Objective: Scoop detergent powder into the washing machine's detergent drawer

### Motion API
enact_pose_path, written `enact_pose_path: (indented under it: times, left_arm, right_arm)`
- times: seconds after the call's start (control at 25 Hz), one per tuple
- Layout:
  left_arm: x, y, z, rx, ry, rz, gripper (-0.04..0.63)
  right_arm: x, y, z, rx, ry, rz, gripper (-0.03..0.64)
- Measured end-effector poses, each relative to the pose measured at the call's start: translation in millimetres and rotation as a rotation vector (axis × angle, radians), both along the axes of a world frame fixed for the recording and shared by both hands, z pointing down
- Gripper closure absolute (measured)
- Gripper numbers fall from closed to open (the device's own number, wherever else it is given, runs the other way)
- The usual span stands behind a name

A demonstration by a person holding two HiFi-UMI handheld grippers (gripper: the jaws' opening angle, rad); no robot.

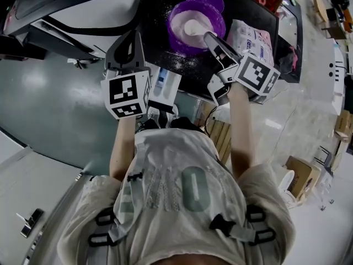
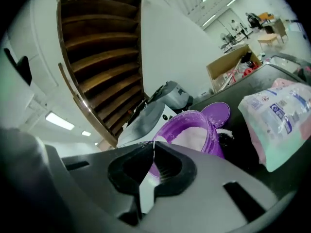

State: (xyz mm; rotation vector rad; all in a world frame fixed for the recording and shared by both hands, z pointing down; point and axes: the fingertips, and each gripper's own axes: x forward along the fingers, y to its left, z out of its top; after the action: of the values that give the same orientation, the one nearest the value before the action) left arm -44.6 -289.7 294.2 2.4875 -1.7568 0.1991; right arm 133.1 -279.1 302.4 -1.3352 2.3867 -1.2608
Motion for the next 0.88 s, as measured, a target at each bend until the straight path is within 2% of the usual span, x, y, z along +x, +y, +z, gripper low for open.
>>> enact_pose_path:
  times: [0.2,0.36,0.6,0.88]
  left_arm:
    - [2,12,-2,0.029,0.006,0.003,0.575]
    - [2,26,-1,0.041,0.004,0.008,0.575]
    - [-5,60,-3,0.061,-0.012,0.011,0.575]
    - [-24,95,1,0.073,-0.023,-0.043,0.575]
  right_arm:
    - [-3,15,-17,0.052,-0.199,0.065,0.606]
    - [-13,33,-30,0.086,-0.346,0.075,0.606]
    - [-37,69,-23,0.082,-0.492,0.055,0.606]
    - [-61,101,5,0.018,-0.567,0.038,0.606]
